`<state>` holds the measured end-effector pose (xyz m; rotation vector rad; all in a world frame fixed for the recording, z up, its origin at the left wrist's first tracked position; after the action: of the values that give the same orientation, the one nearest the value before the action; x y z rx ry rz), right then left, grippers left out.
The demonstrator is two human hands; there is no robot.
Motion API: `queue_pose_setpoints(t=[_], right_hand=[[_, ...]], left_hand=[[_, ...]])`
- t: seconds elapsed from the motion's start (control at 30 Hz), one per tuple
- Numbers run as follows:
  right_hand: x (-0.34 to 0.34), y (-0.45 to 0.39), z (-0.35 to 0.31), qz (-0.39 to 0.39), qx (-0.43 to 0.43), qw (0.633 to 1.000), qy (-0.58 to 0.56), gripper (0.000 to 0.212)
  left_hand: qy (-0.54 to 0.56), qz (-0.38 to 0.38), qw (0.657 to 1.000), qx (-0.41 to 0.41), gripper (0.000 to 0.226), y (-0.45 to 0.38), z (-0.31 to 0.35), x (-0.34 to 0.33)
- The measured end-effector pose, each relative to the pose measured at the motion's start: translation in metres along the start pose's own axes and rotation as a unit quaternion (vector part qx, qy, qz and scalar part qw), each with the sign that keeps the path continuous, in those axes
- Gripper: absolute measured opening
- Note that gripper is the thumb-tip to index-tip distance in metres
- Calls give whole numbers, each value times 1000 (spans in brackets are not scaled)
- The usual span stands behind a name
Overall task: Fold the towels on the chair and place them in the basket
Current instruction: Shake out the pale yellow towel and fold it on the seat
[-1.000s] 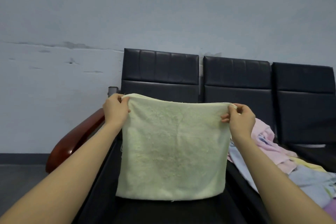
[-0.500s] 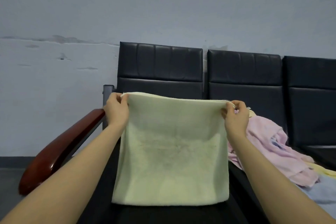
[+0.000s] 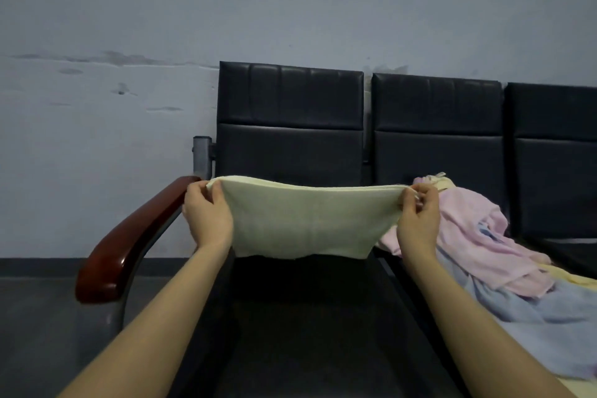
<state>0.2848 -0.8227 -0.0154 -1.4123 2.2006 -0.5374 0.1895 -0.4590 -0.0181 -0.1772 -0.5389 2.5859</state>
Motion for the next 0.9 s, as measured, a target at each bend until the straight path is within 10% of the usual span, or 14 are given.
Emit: queue_pose_setpoints(t=[0.5,0.9], right_hand=[[51,82,98,-51,-152,976,150,8],[11,48,141,-53,-160,968,187,16]], left_hand=[[-260,-64,962,63,27,70,-105,27],[-252,-77,963,53,25,40,-136,-13]])
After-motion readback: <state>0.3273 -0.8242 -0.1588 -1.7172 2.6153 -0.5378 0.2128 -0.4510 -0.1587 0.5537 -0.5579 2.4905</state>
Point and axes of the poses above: each hand's wrist, its own y-axis away from the middle knuckle, its own x-axis out of the back of the hand, z = x × y, the point moved 7 cm from there along -y, towards the middle knuckle, and after that the axes turned 3 degrees about -y, right-handed, at the moved point
